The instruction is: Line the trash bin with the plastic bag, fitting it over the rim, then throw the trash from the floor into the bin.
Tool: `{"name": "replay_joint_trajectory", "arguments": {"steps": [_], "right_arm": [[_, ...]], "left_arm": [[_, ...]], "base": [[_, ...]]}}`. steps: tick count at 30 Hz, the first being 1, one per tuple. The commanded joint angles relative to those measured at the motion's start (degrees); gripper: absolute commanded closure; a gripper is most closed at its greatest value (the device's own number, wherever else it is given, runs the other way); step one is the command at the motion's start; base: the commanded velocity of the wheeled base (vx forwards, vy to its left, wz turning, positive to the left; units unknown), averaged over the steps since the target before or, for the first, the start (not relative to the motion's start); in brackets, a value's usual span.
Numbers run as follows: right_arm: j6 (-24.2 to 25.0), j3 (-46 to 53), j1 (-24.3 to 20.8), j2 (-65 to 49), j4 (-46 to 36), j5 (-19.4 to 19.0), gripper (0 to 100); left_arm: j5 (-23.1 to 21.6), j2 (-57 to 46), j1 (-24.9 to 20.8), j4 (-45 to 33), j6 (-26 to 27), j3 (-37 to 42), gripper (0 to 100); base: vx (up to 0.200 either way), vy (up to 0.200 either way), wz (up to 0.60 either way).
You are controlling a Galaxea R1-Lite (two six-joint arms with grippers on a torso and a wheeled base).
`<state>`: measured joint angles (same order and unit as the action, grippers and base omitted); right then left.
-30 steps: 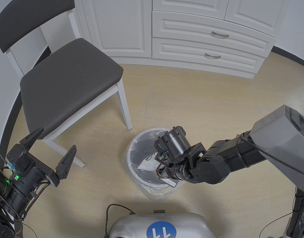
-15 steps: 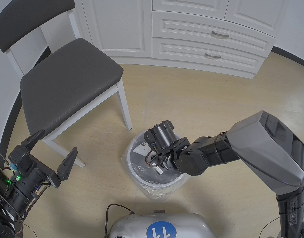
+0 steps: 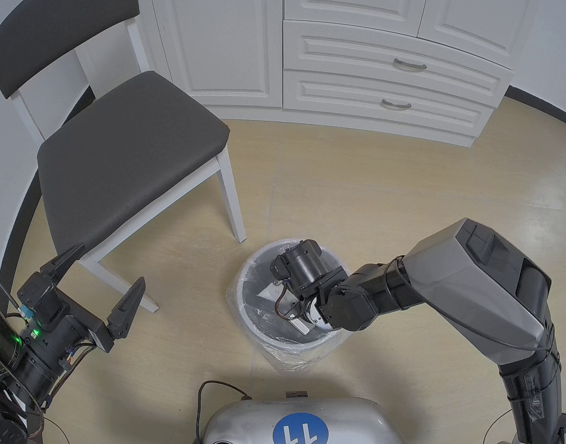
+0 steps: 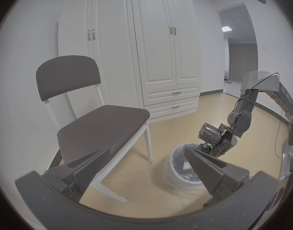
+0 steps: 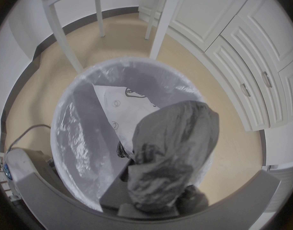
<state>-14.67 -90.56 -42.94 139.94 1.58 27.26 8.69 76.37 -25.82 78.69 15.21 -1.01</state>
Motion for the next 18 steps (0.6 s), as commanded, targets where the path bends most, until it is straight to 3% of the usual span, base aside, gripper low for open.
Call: {"name": "replay_joint_trajectory", "arguments": {"steps": [1, 18], "right_arm": [[-0.3, 1.3, -0.6, -1.4, -3.6, 0.1, 100], [0.2, -12.4, 0.1, 9.0, -7.5, 2.8, 100]], "left_arm": [[0.0, 0.1, 0.0, 0.0, 0.0, 0.9, 0], [0.0, 0.5, 0.0, -0.5, 0.0, 0.9, 0]], "base": [[0.000, 0.000, 0.00], [0.000, 0.000, 0.00]]}}
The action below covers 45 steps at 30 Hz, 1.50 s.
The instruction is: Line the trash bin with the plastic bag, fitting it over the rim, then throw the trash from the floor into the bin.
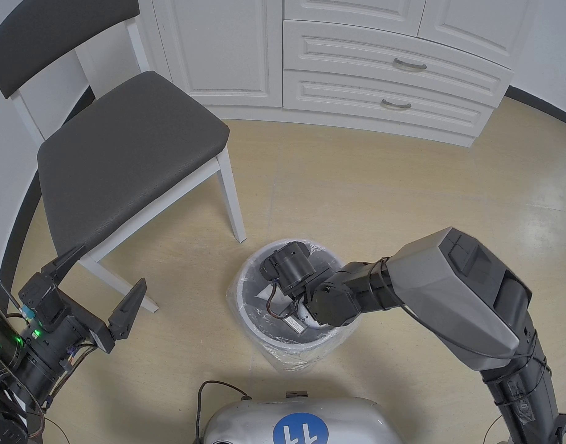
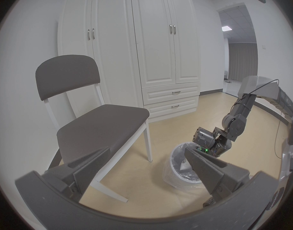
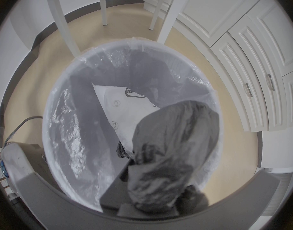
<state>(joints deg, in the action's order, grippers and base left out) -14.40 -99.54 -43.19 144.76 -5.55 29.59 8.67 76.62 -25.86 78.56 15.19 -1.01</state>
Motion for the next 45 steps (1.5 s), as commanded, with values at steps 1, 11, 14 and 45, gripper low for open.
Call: {"name": "replay_joint_trajectory", "arguments": {"steps": [1, 11, 14, 45], "right_arm": [[-0.1, -3.7, 0.5, 4.6, -0.4, 0.9, 100], [0.2, -9.1, 1.2, 7.6, -3.9, 3.5, 100], [2.2, -14.8, 1.1, 10.1, -4.0, 4.2, 100], [3.0, -14.0, -0.9, 6.7, -12.6, 7.9, 100]], "left_arm": [[0.0, 0.3, 0.0, -0.6, 0.0, 0.9, 0], [0.0, 0.6, 0.0, -1.0, 0.0, 0.9, 0], [0.0, 0.6, 0.0, -1.0, 0.0, 0.9, 0], [0.0, 0.6, 0.0, -1.0, 0.0, 0.9, 0]], "base": [[0.000, 0.000, 0.00], [0.000, 0.000, 0.00], [0.000, 0.000, 0.00], [0.000, 0.000, 0.00]]}}
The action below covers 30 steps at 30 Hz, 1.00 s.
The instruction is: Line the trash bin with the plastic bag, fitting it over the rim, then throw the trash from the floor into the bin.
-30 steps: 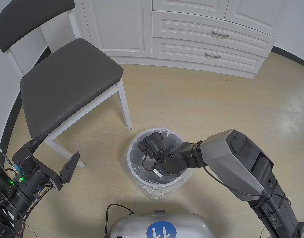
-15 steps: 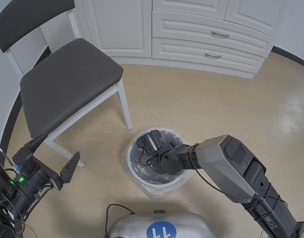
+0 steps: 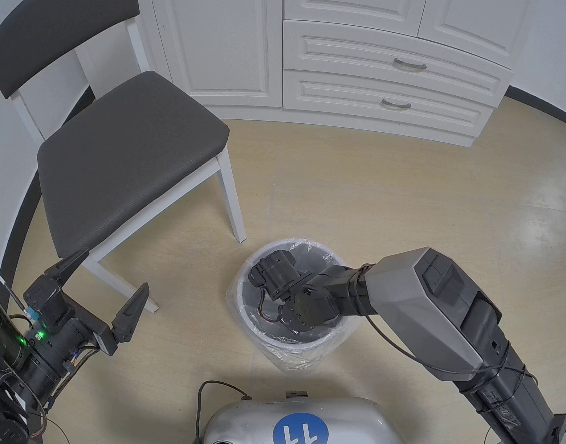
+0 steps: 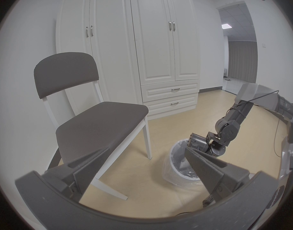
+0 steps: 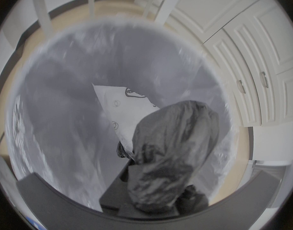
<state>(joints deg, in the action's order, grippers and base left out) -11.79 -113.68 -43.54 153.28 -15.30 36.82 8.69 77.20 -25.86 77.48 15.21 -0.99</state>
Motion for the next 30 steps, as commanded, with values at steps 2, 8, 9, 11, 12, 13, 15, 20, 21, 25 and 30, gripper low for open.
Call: {"name": "replay_joint_trajectory", "arguments": {"steps": [2, 8, 9, 11, 12, 13, 15, 20, 21, 25, 30], "right_arm": [[0.7, -0.6, -0.5, -1.9, -2.6, 0.9, 100], [1.2, -0.9, -0.5, -3.3, -2.8, 1.0, 100], [1.2, -0.9, -0.6, -3.9, -2.8, 1.0, 100], [1.2, -0.8, -0.8, -4.5, -3.0, 1.0, 100], [1.2, -0.7, -1.0, -4.7, -3.1, 1.0, 100], [1.2, -0.7, -1.2, -4.9, -3.3, 1.0, 100], [1.2, -0.7, -1.2, -4.8, -3.4, 1.0, 100], [0.8, 0.4, -1.3, -4.4, -3.6, 1.1, 100], [0.6, 0.8, -1.3, -4.4, -3.6, 1.1, 100], [0.4, 1.1, -1.1, -4.5, -3.9, 1.1, 100], [0.5, 1.1, -0.9, -5.3, -8.1, 1.1, 0]], "left_arm": [[0.0, 0.0, 0.0, 0.0, 0.0, 0.9, 0], [-0.1, 0.1, 0.0, 0.0, 0.0, 0.9, 0], [0.0, 0.1, 0.0, 0.0, 0.0, 0.9, 0], [0.0, 0.1, 0.0, 0.0, 0.0, 0.9, 0], [-0.1, 0.0, 0.0, 0.0, 0.0, 0.9, 0], [0.0, 0.0, 0.0, 0.0, 0.0, 0.9, 0], [0.0, 0.0, 0.0, 0.0, 0.0, 0.9, 0], [0.0, 0.0, 0.0, 0.0, 0.0, 0.9, 0], [0.0, 0.0, 0.0, 0.0, 0.0, 0.9, 0], [0.0, 0.1, 0.0, 0.0, 0.0, 0.9, 0], [0.0, 0.1, 0.0, 0.0, 0.0, 0.9, 0]], "base": [[0.000, 0.000, 0.00], [0.000, 0.000, 0.00], [0.000, 0.000, 0.00], [0.000, 0.000, 0.00], [0.000, 0.000, 0.00], [0.000, 0.000, 0.00], [0.000, 0.000, 0.00], [0.000, 0.000, 0.00], [0.000, 0.000, 0.00], [0.000, 0.000, 0.00], [0.000, 0.000, 0.00]]}}
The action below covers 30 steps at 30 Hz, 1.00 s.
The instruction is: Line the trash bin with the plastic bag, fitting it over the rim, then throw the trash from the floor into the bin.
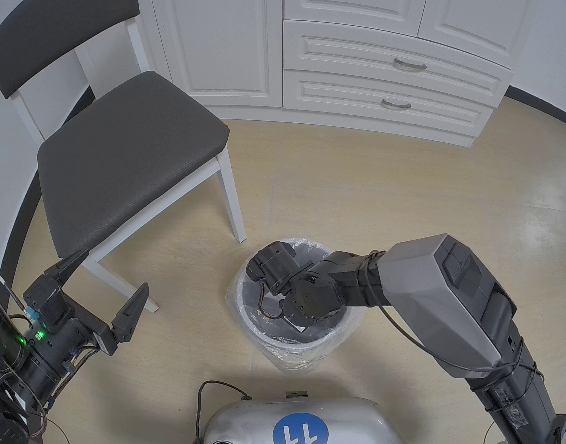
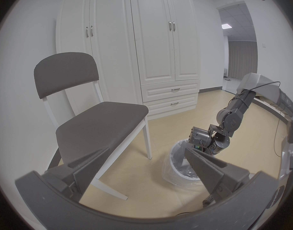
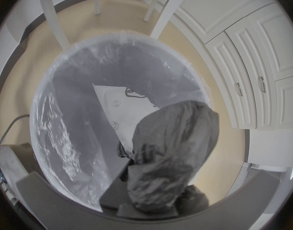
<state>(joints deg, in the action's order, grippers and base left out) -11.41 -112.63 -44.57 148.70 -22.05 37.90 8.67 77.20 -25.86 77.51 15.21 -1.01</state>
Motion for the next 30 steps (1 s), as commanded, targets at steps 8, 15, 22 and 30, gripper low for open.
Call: {"name": "replay_joint_trajectory", "arguments": {"steps": [8, 15, 22, 30], "right_arm": [[0.4, -1.1, -0.4, -1.0, -1.2, 0.1, 0], [0.5, -1.7, -1.2, -1.1, -0.1, 0.1, 0], [2.1, -2.0, -2.3, -2.9, -0.2, 0.1, 0], [2.3, -0.1, -2.3, -6.8, -0.3, 0.2, 0]], "left_arm": [[0.0, 0.1, 0.0, 0.0, 0.0, 0.9, 0], [0.0, 0.0, 0.0, 0.0, 0.0, 0.9, 0], [0.0, 0.1, 0.0, 0.0, 0.0, 0.9, 0], [0.0, 0.0, 0.0, 0.0, 0.0, 0.9, 0]], "base": [[0.000, 0.000, 0.00], [0.000, 0.000, 0.00], [0.000, 0.000, 0.00], [0.000, 0.000, 0.00]]}}
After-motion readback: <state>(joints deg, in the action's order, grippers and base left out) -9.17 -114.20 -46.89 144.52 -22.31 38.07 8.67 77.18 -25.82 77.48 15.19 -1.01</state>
